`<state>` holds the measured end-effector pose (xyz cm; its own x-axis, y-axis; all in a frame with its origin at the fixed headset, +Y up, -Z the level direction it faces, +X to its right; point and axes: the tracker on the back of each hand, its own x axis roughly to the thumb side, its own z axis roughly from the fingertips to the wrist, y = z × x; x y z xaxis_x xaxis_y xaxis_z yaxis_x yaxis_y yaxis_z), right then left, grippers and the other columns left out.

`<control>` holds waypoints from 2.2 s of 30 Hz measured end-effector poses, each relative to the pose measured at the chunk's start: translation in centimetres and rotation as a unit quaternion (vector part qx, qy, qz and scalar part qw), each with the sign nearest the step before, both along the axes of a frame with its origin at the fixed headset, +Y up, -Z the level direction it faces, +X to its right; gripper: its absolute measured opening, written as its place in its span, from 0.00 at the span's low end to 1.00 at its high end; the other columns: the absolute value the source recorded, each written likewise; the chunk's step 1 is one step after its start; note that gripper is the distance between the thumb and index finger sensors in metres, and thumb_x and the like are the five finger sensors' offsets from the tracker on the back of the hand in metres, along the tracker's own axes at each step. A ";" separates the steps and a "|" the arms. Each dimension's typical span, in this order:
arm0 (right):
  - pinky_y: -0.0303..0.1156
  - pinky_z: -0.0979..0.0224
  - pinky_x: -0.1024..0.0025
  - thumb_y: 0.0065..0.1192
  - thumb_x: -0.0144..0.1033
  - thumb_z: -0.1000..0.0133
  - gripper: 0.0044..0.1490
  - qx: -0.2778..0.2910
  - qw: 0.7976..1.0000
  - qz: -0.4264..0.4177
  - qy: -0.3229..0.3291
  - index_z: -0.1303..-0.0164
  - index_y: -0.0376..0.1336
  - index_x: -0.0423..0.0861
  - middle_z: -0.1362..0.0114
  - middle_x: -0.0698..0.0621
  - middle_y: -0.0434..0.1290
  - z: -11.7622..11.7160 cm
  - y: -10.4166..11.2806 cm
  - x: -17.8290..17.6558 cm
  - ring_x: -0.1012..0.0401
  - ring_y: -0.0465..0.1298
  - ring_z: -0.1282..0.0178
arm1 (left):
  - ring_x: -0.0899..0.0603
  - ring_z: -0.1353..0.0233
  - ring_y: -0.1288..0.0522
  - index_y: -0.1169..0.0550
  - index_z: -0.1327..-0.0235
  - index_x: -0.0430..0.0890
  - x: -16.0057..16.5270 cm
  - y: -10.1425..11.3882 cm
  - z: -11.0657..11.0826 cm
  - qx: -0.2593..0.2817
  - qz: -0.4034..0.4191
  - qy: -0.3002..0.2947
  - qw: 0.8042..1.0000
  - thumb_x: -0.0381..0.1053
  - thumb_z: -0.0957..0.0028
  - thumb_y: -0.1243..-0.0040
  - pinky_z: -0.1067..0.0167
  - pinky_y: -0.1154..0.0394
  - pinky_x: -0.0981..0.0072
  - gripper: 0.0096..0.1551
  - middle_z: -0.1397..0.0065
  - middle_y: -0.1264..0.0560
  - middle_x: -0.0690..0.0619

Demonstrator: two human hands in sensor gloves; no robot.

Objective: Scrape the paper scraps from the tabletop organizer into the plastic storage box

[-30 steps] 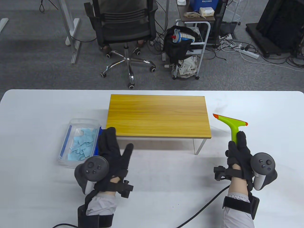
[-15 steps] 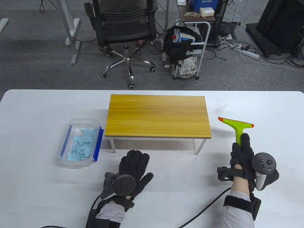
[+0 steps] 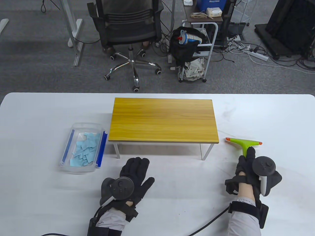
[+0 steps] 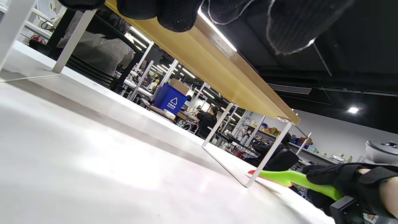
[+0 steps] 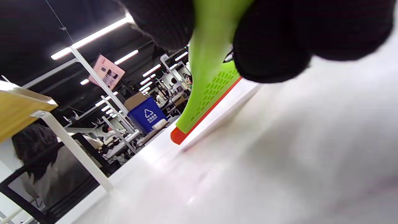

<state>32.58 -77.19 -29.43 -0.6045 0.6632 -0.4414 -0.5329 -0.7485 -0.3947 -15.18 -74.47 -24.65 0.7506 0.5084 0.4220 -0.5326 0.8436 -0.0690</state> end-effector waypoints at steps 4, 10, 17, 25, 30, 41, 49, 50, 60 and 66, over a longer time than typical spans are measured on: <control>0.78 0.57 0.47 0.63 0.34 0.43 0.36 -0.048 0.999 0.011 0.006 0.25 0.55 0.40 0.38 0.25 0.70 -0.2 -0.4 -0.3 0.39 0.80 0.57 | 0.25 0.17 0.49 0.48 0.17 0.52 -0.3 0.0 -0.1 0.001 0.004 0.010 1.000 0.66 0.38 0.45 0.28 0.46 0.23 0.44 0.14 0.49 0.39; 0.72 0.50 0.40 0.65 0.31 0.44 0.47 -0.193 0.979 0.032 0.054 0.22 0.42 0.39 0.34 0.26 0.66 -0.9 -1.1 -1.2 0.34 0.74 0.49 | 0.24 0.17 0.50 0.48 0.17 0.52 -1.0 -0.1 -0.2 -0.008 0.018 0.022 1.000 0.66 0.38 0.45 0.29 0.46 0.23 0.44 0.14 0.49 0.39; 0.70 0.49 0.37 0.70 0.29 0.47 0.50 -0.206 0.976 0.033 0.055 0.23 0.42 0.38 0.33 0.26 0.67 -1.0 -1.4 -1.2 0.32 0.72 0.47 | 0.25 0.17 0.49 0.48 0.17 0.52 -1.3 0.2 -0.2 0.011 -0.007 0.036 0.999 0.66 0.38 0.44 0.28 0.46 0.23 0.44 0.14 0.48 0.39; 0.70 0.48 0.37 0.71 0.30 0.47 0.49 -0.223 0.972 0.047 0.064 0.23 0.45 0.37 0.32 0.26 0.66 -0.9 -1.2 -1.5 0.32 0.72 0.46 | 0.25 0.17 0.48 0.47 0.17 0.51 -1.8 0.3 -0.2 0.017 -0.003 0.048 0.999 0.65 0.39 0.44 0.29 0.46 0.23 0.44 0.14 0.47 0.38; 0.69 0.47 0.35 0.70 0.34 0.46 0.46 -0.084 0.993 0.048 0.068 0.24 0.50 0.36 0.32 0.24 0.64 -0.1 3.9 -2.6 0.30 0.71 0.46 | 0.25 0.17 0.49 0.48 0.17 0.52 -2.0 0.6 -0.2 0.022 0.004 0.059 0.998 0.66 0.39 0.44 0.28 0.46 0.23 0.45 0.14 0.48 0.39; 0.54 0.40 0.15 0.63 0.50 0.42 0.45 0.206 0.912 0.118 0.333 0.21 0.52 0.42 0.23 0.24 0.57 4.9 12.3 -14.5 0.22 0.60 0.30 | 0.25 0.15 0.62 0.51 0.15 0.55 -2.3 2.0 1.2 0.090 -0.005 0.089 0.992 0.77 0.44 0.45 0.30 0.59 0.17 0.53 0.12 0.59 0.40; 0.27 0.48 0.10 0.62 0.59 0.44 0.53 0.088 0.903 0.167 0.386 0.19 0.43 0.47 0.17 0.27 0.37 3.8 4.7 -16.4 0.20 0.33 0.25 | 0.28 0.21 0.80 0.59 0.17 0.60 -0.8 -0.4 0.2 0.014 -0.068 0.063 0.996 0.82 0.48 0.49 0.35 0.71 0.17 0.57 0.15 0.74 0.45; 0.25 0.49 0.11 0.62 0.60 0.44 0.54 0.068 0.901 0.182 0.388 0.19 0.41 0.47 0.18 0.27 0.34 3.7 4.4 -16.6 0.20 0.30 0.26 | 0.29 0.22 0.82 0.61 0.18 0.61 -0.5 -0.8 0.0 -0.010 -0.090 0.059 0.994 0.82 0.48 0.50 0.36 0.72 0.18 0.58 0.15 0.76 0.45; 0.21 0.49 0.13 0.58 0.62 0.44 0.56 0.000 0.893 0.219 0.394 0.20 0.34 0.50 0.18 0.30 0.27 3.4 2.9 -17.5 0.23 0.23 0.28 | 0.31 0.23 0.83 0.62 0.19 0.61 -0.2 -1.0 -0.1 -0.030 -0.110 0.063 0.992 0.82 0.47 0.50 0.36 0.74 0.19 0.57 0.16 0.76 0.46; 0.22 0.49 0.13 0.58 0.61 0.44 0.55 0.001 0.900 0.192 0.392 0.20 0.36 0.48 0.18 0.28 0.30 3.5 3.0 -17.3 0.22 0.24 0.28 | 0.31 0.22 0.82 0.62 0.19 0.62 -0.8 -0.9 -0.1 -0.044 -0.093 0.075 0.992 0.81 0.46 0.50 0.36 0.73 0.19 0.56 0.16 0.76 0.46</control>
<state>15.29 -74.19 -25.89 -0.9143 0.3390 0.2219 -0.3503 -0.9366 -0.0126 -16.01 -75.42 -24.77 0.8863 0.3847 0.2578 -0.3775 0.9227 -0.0789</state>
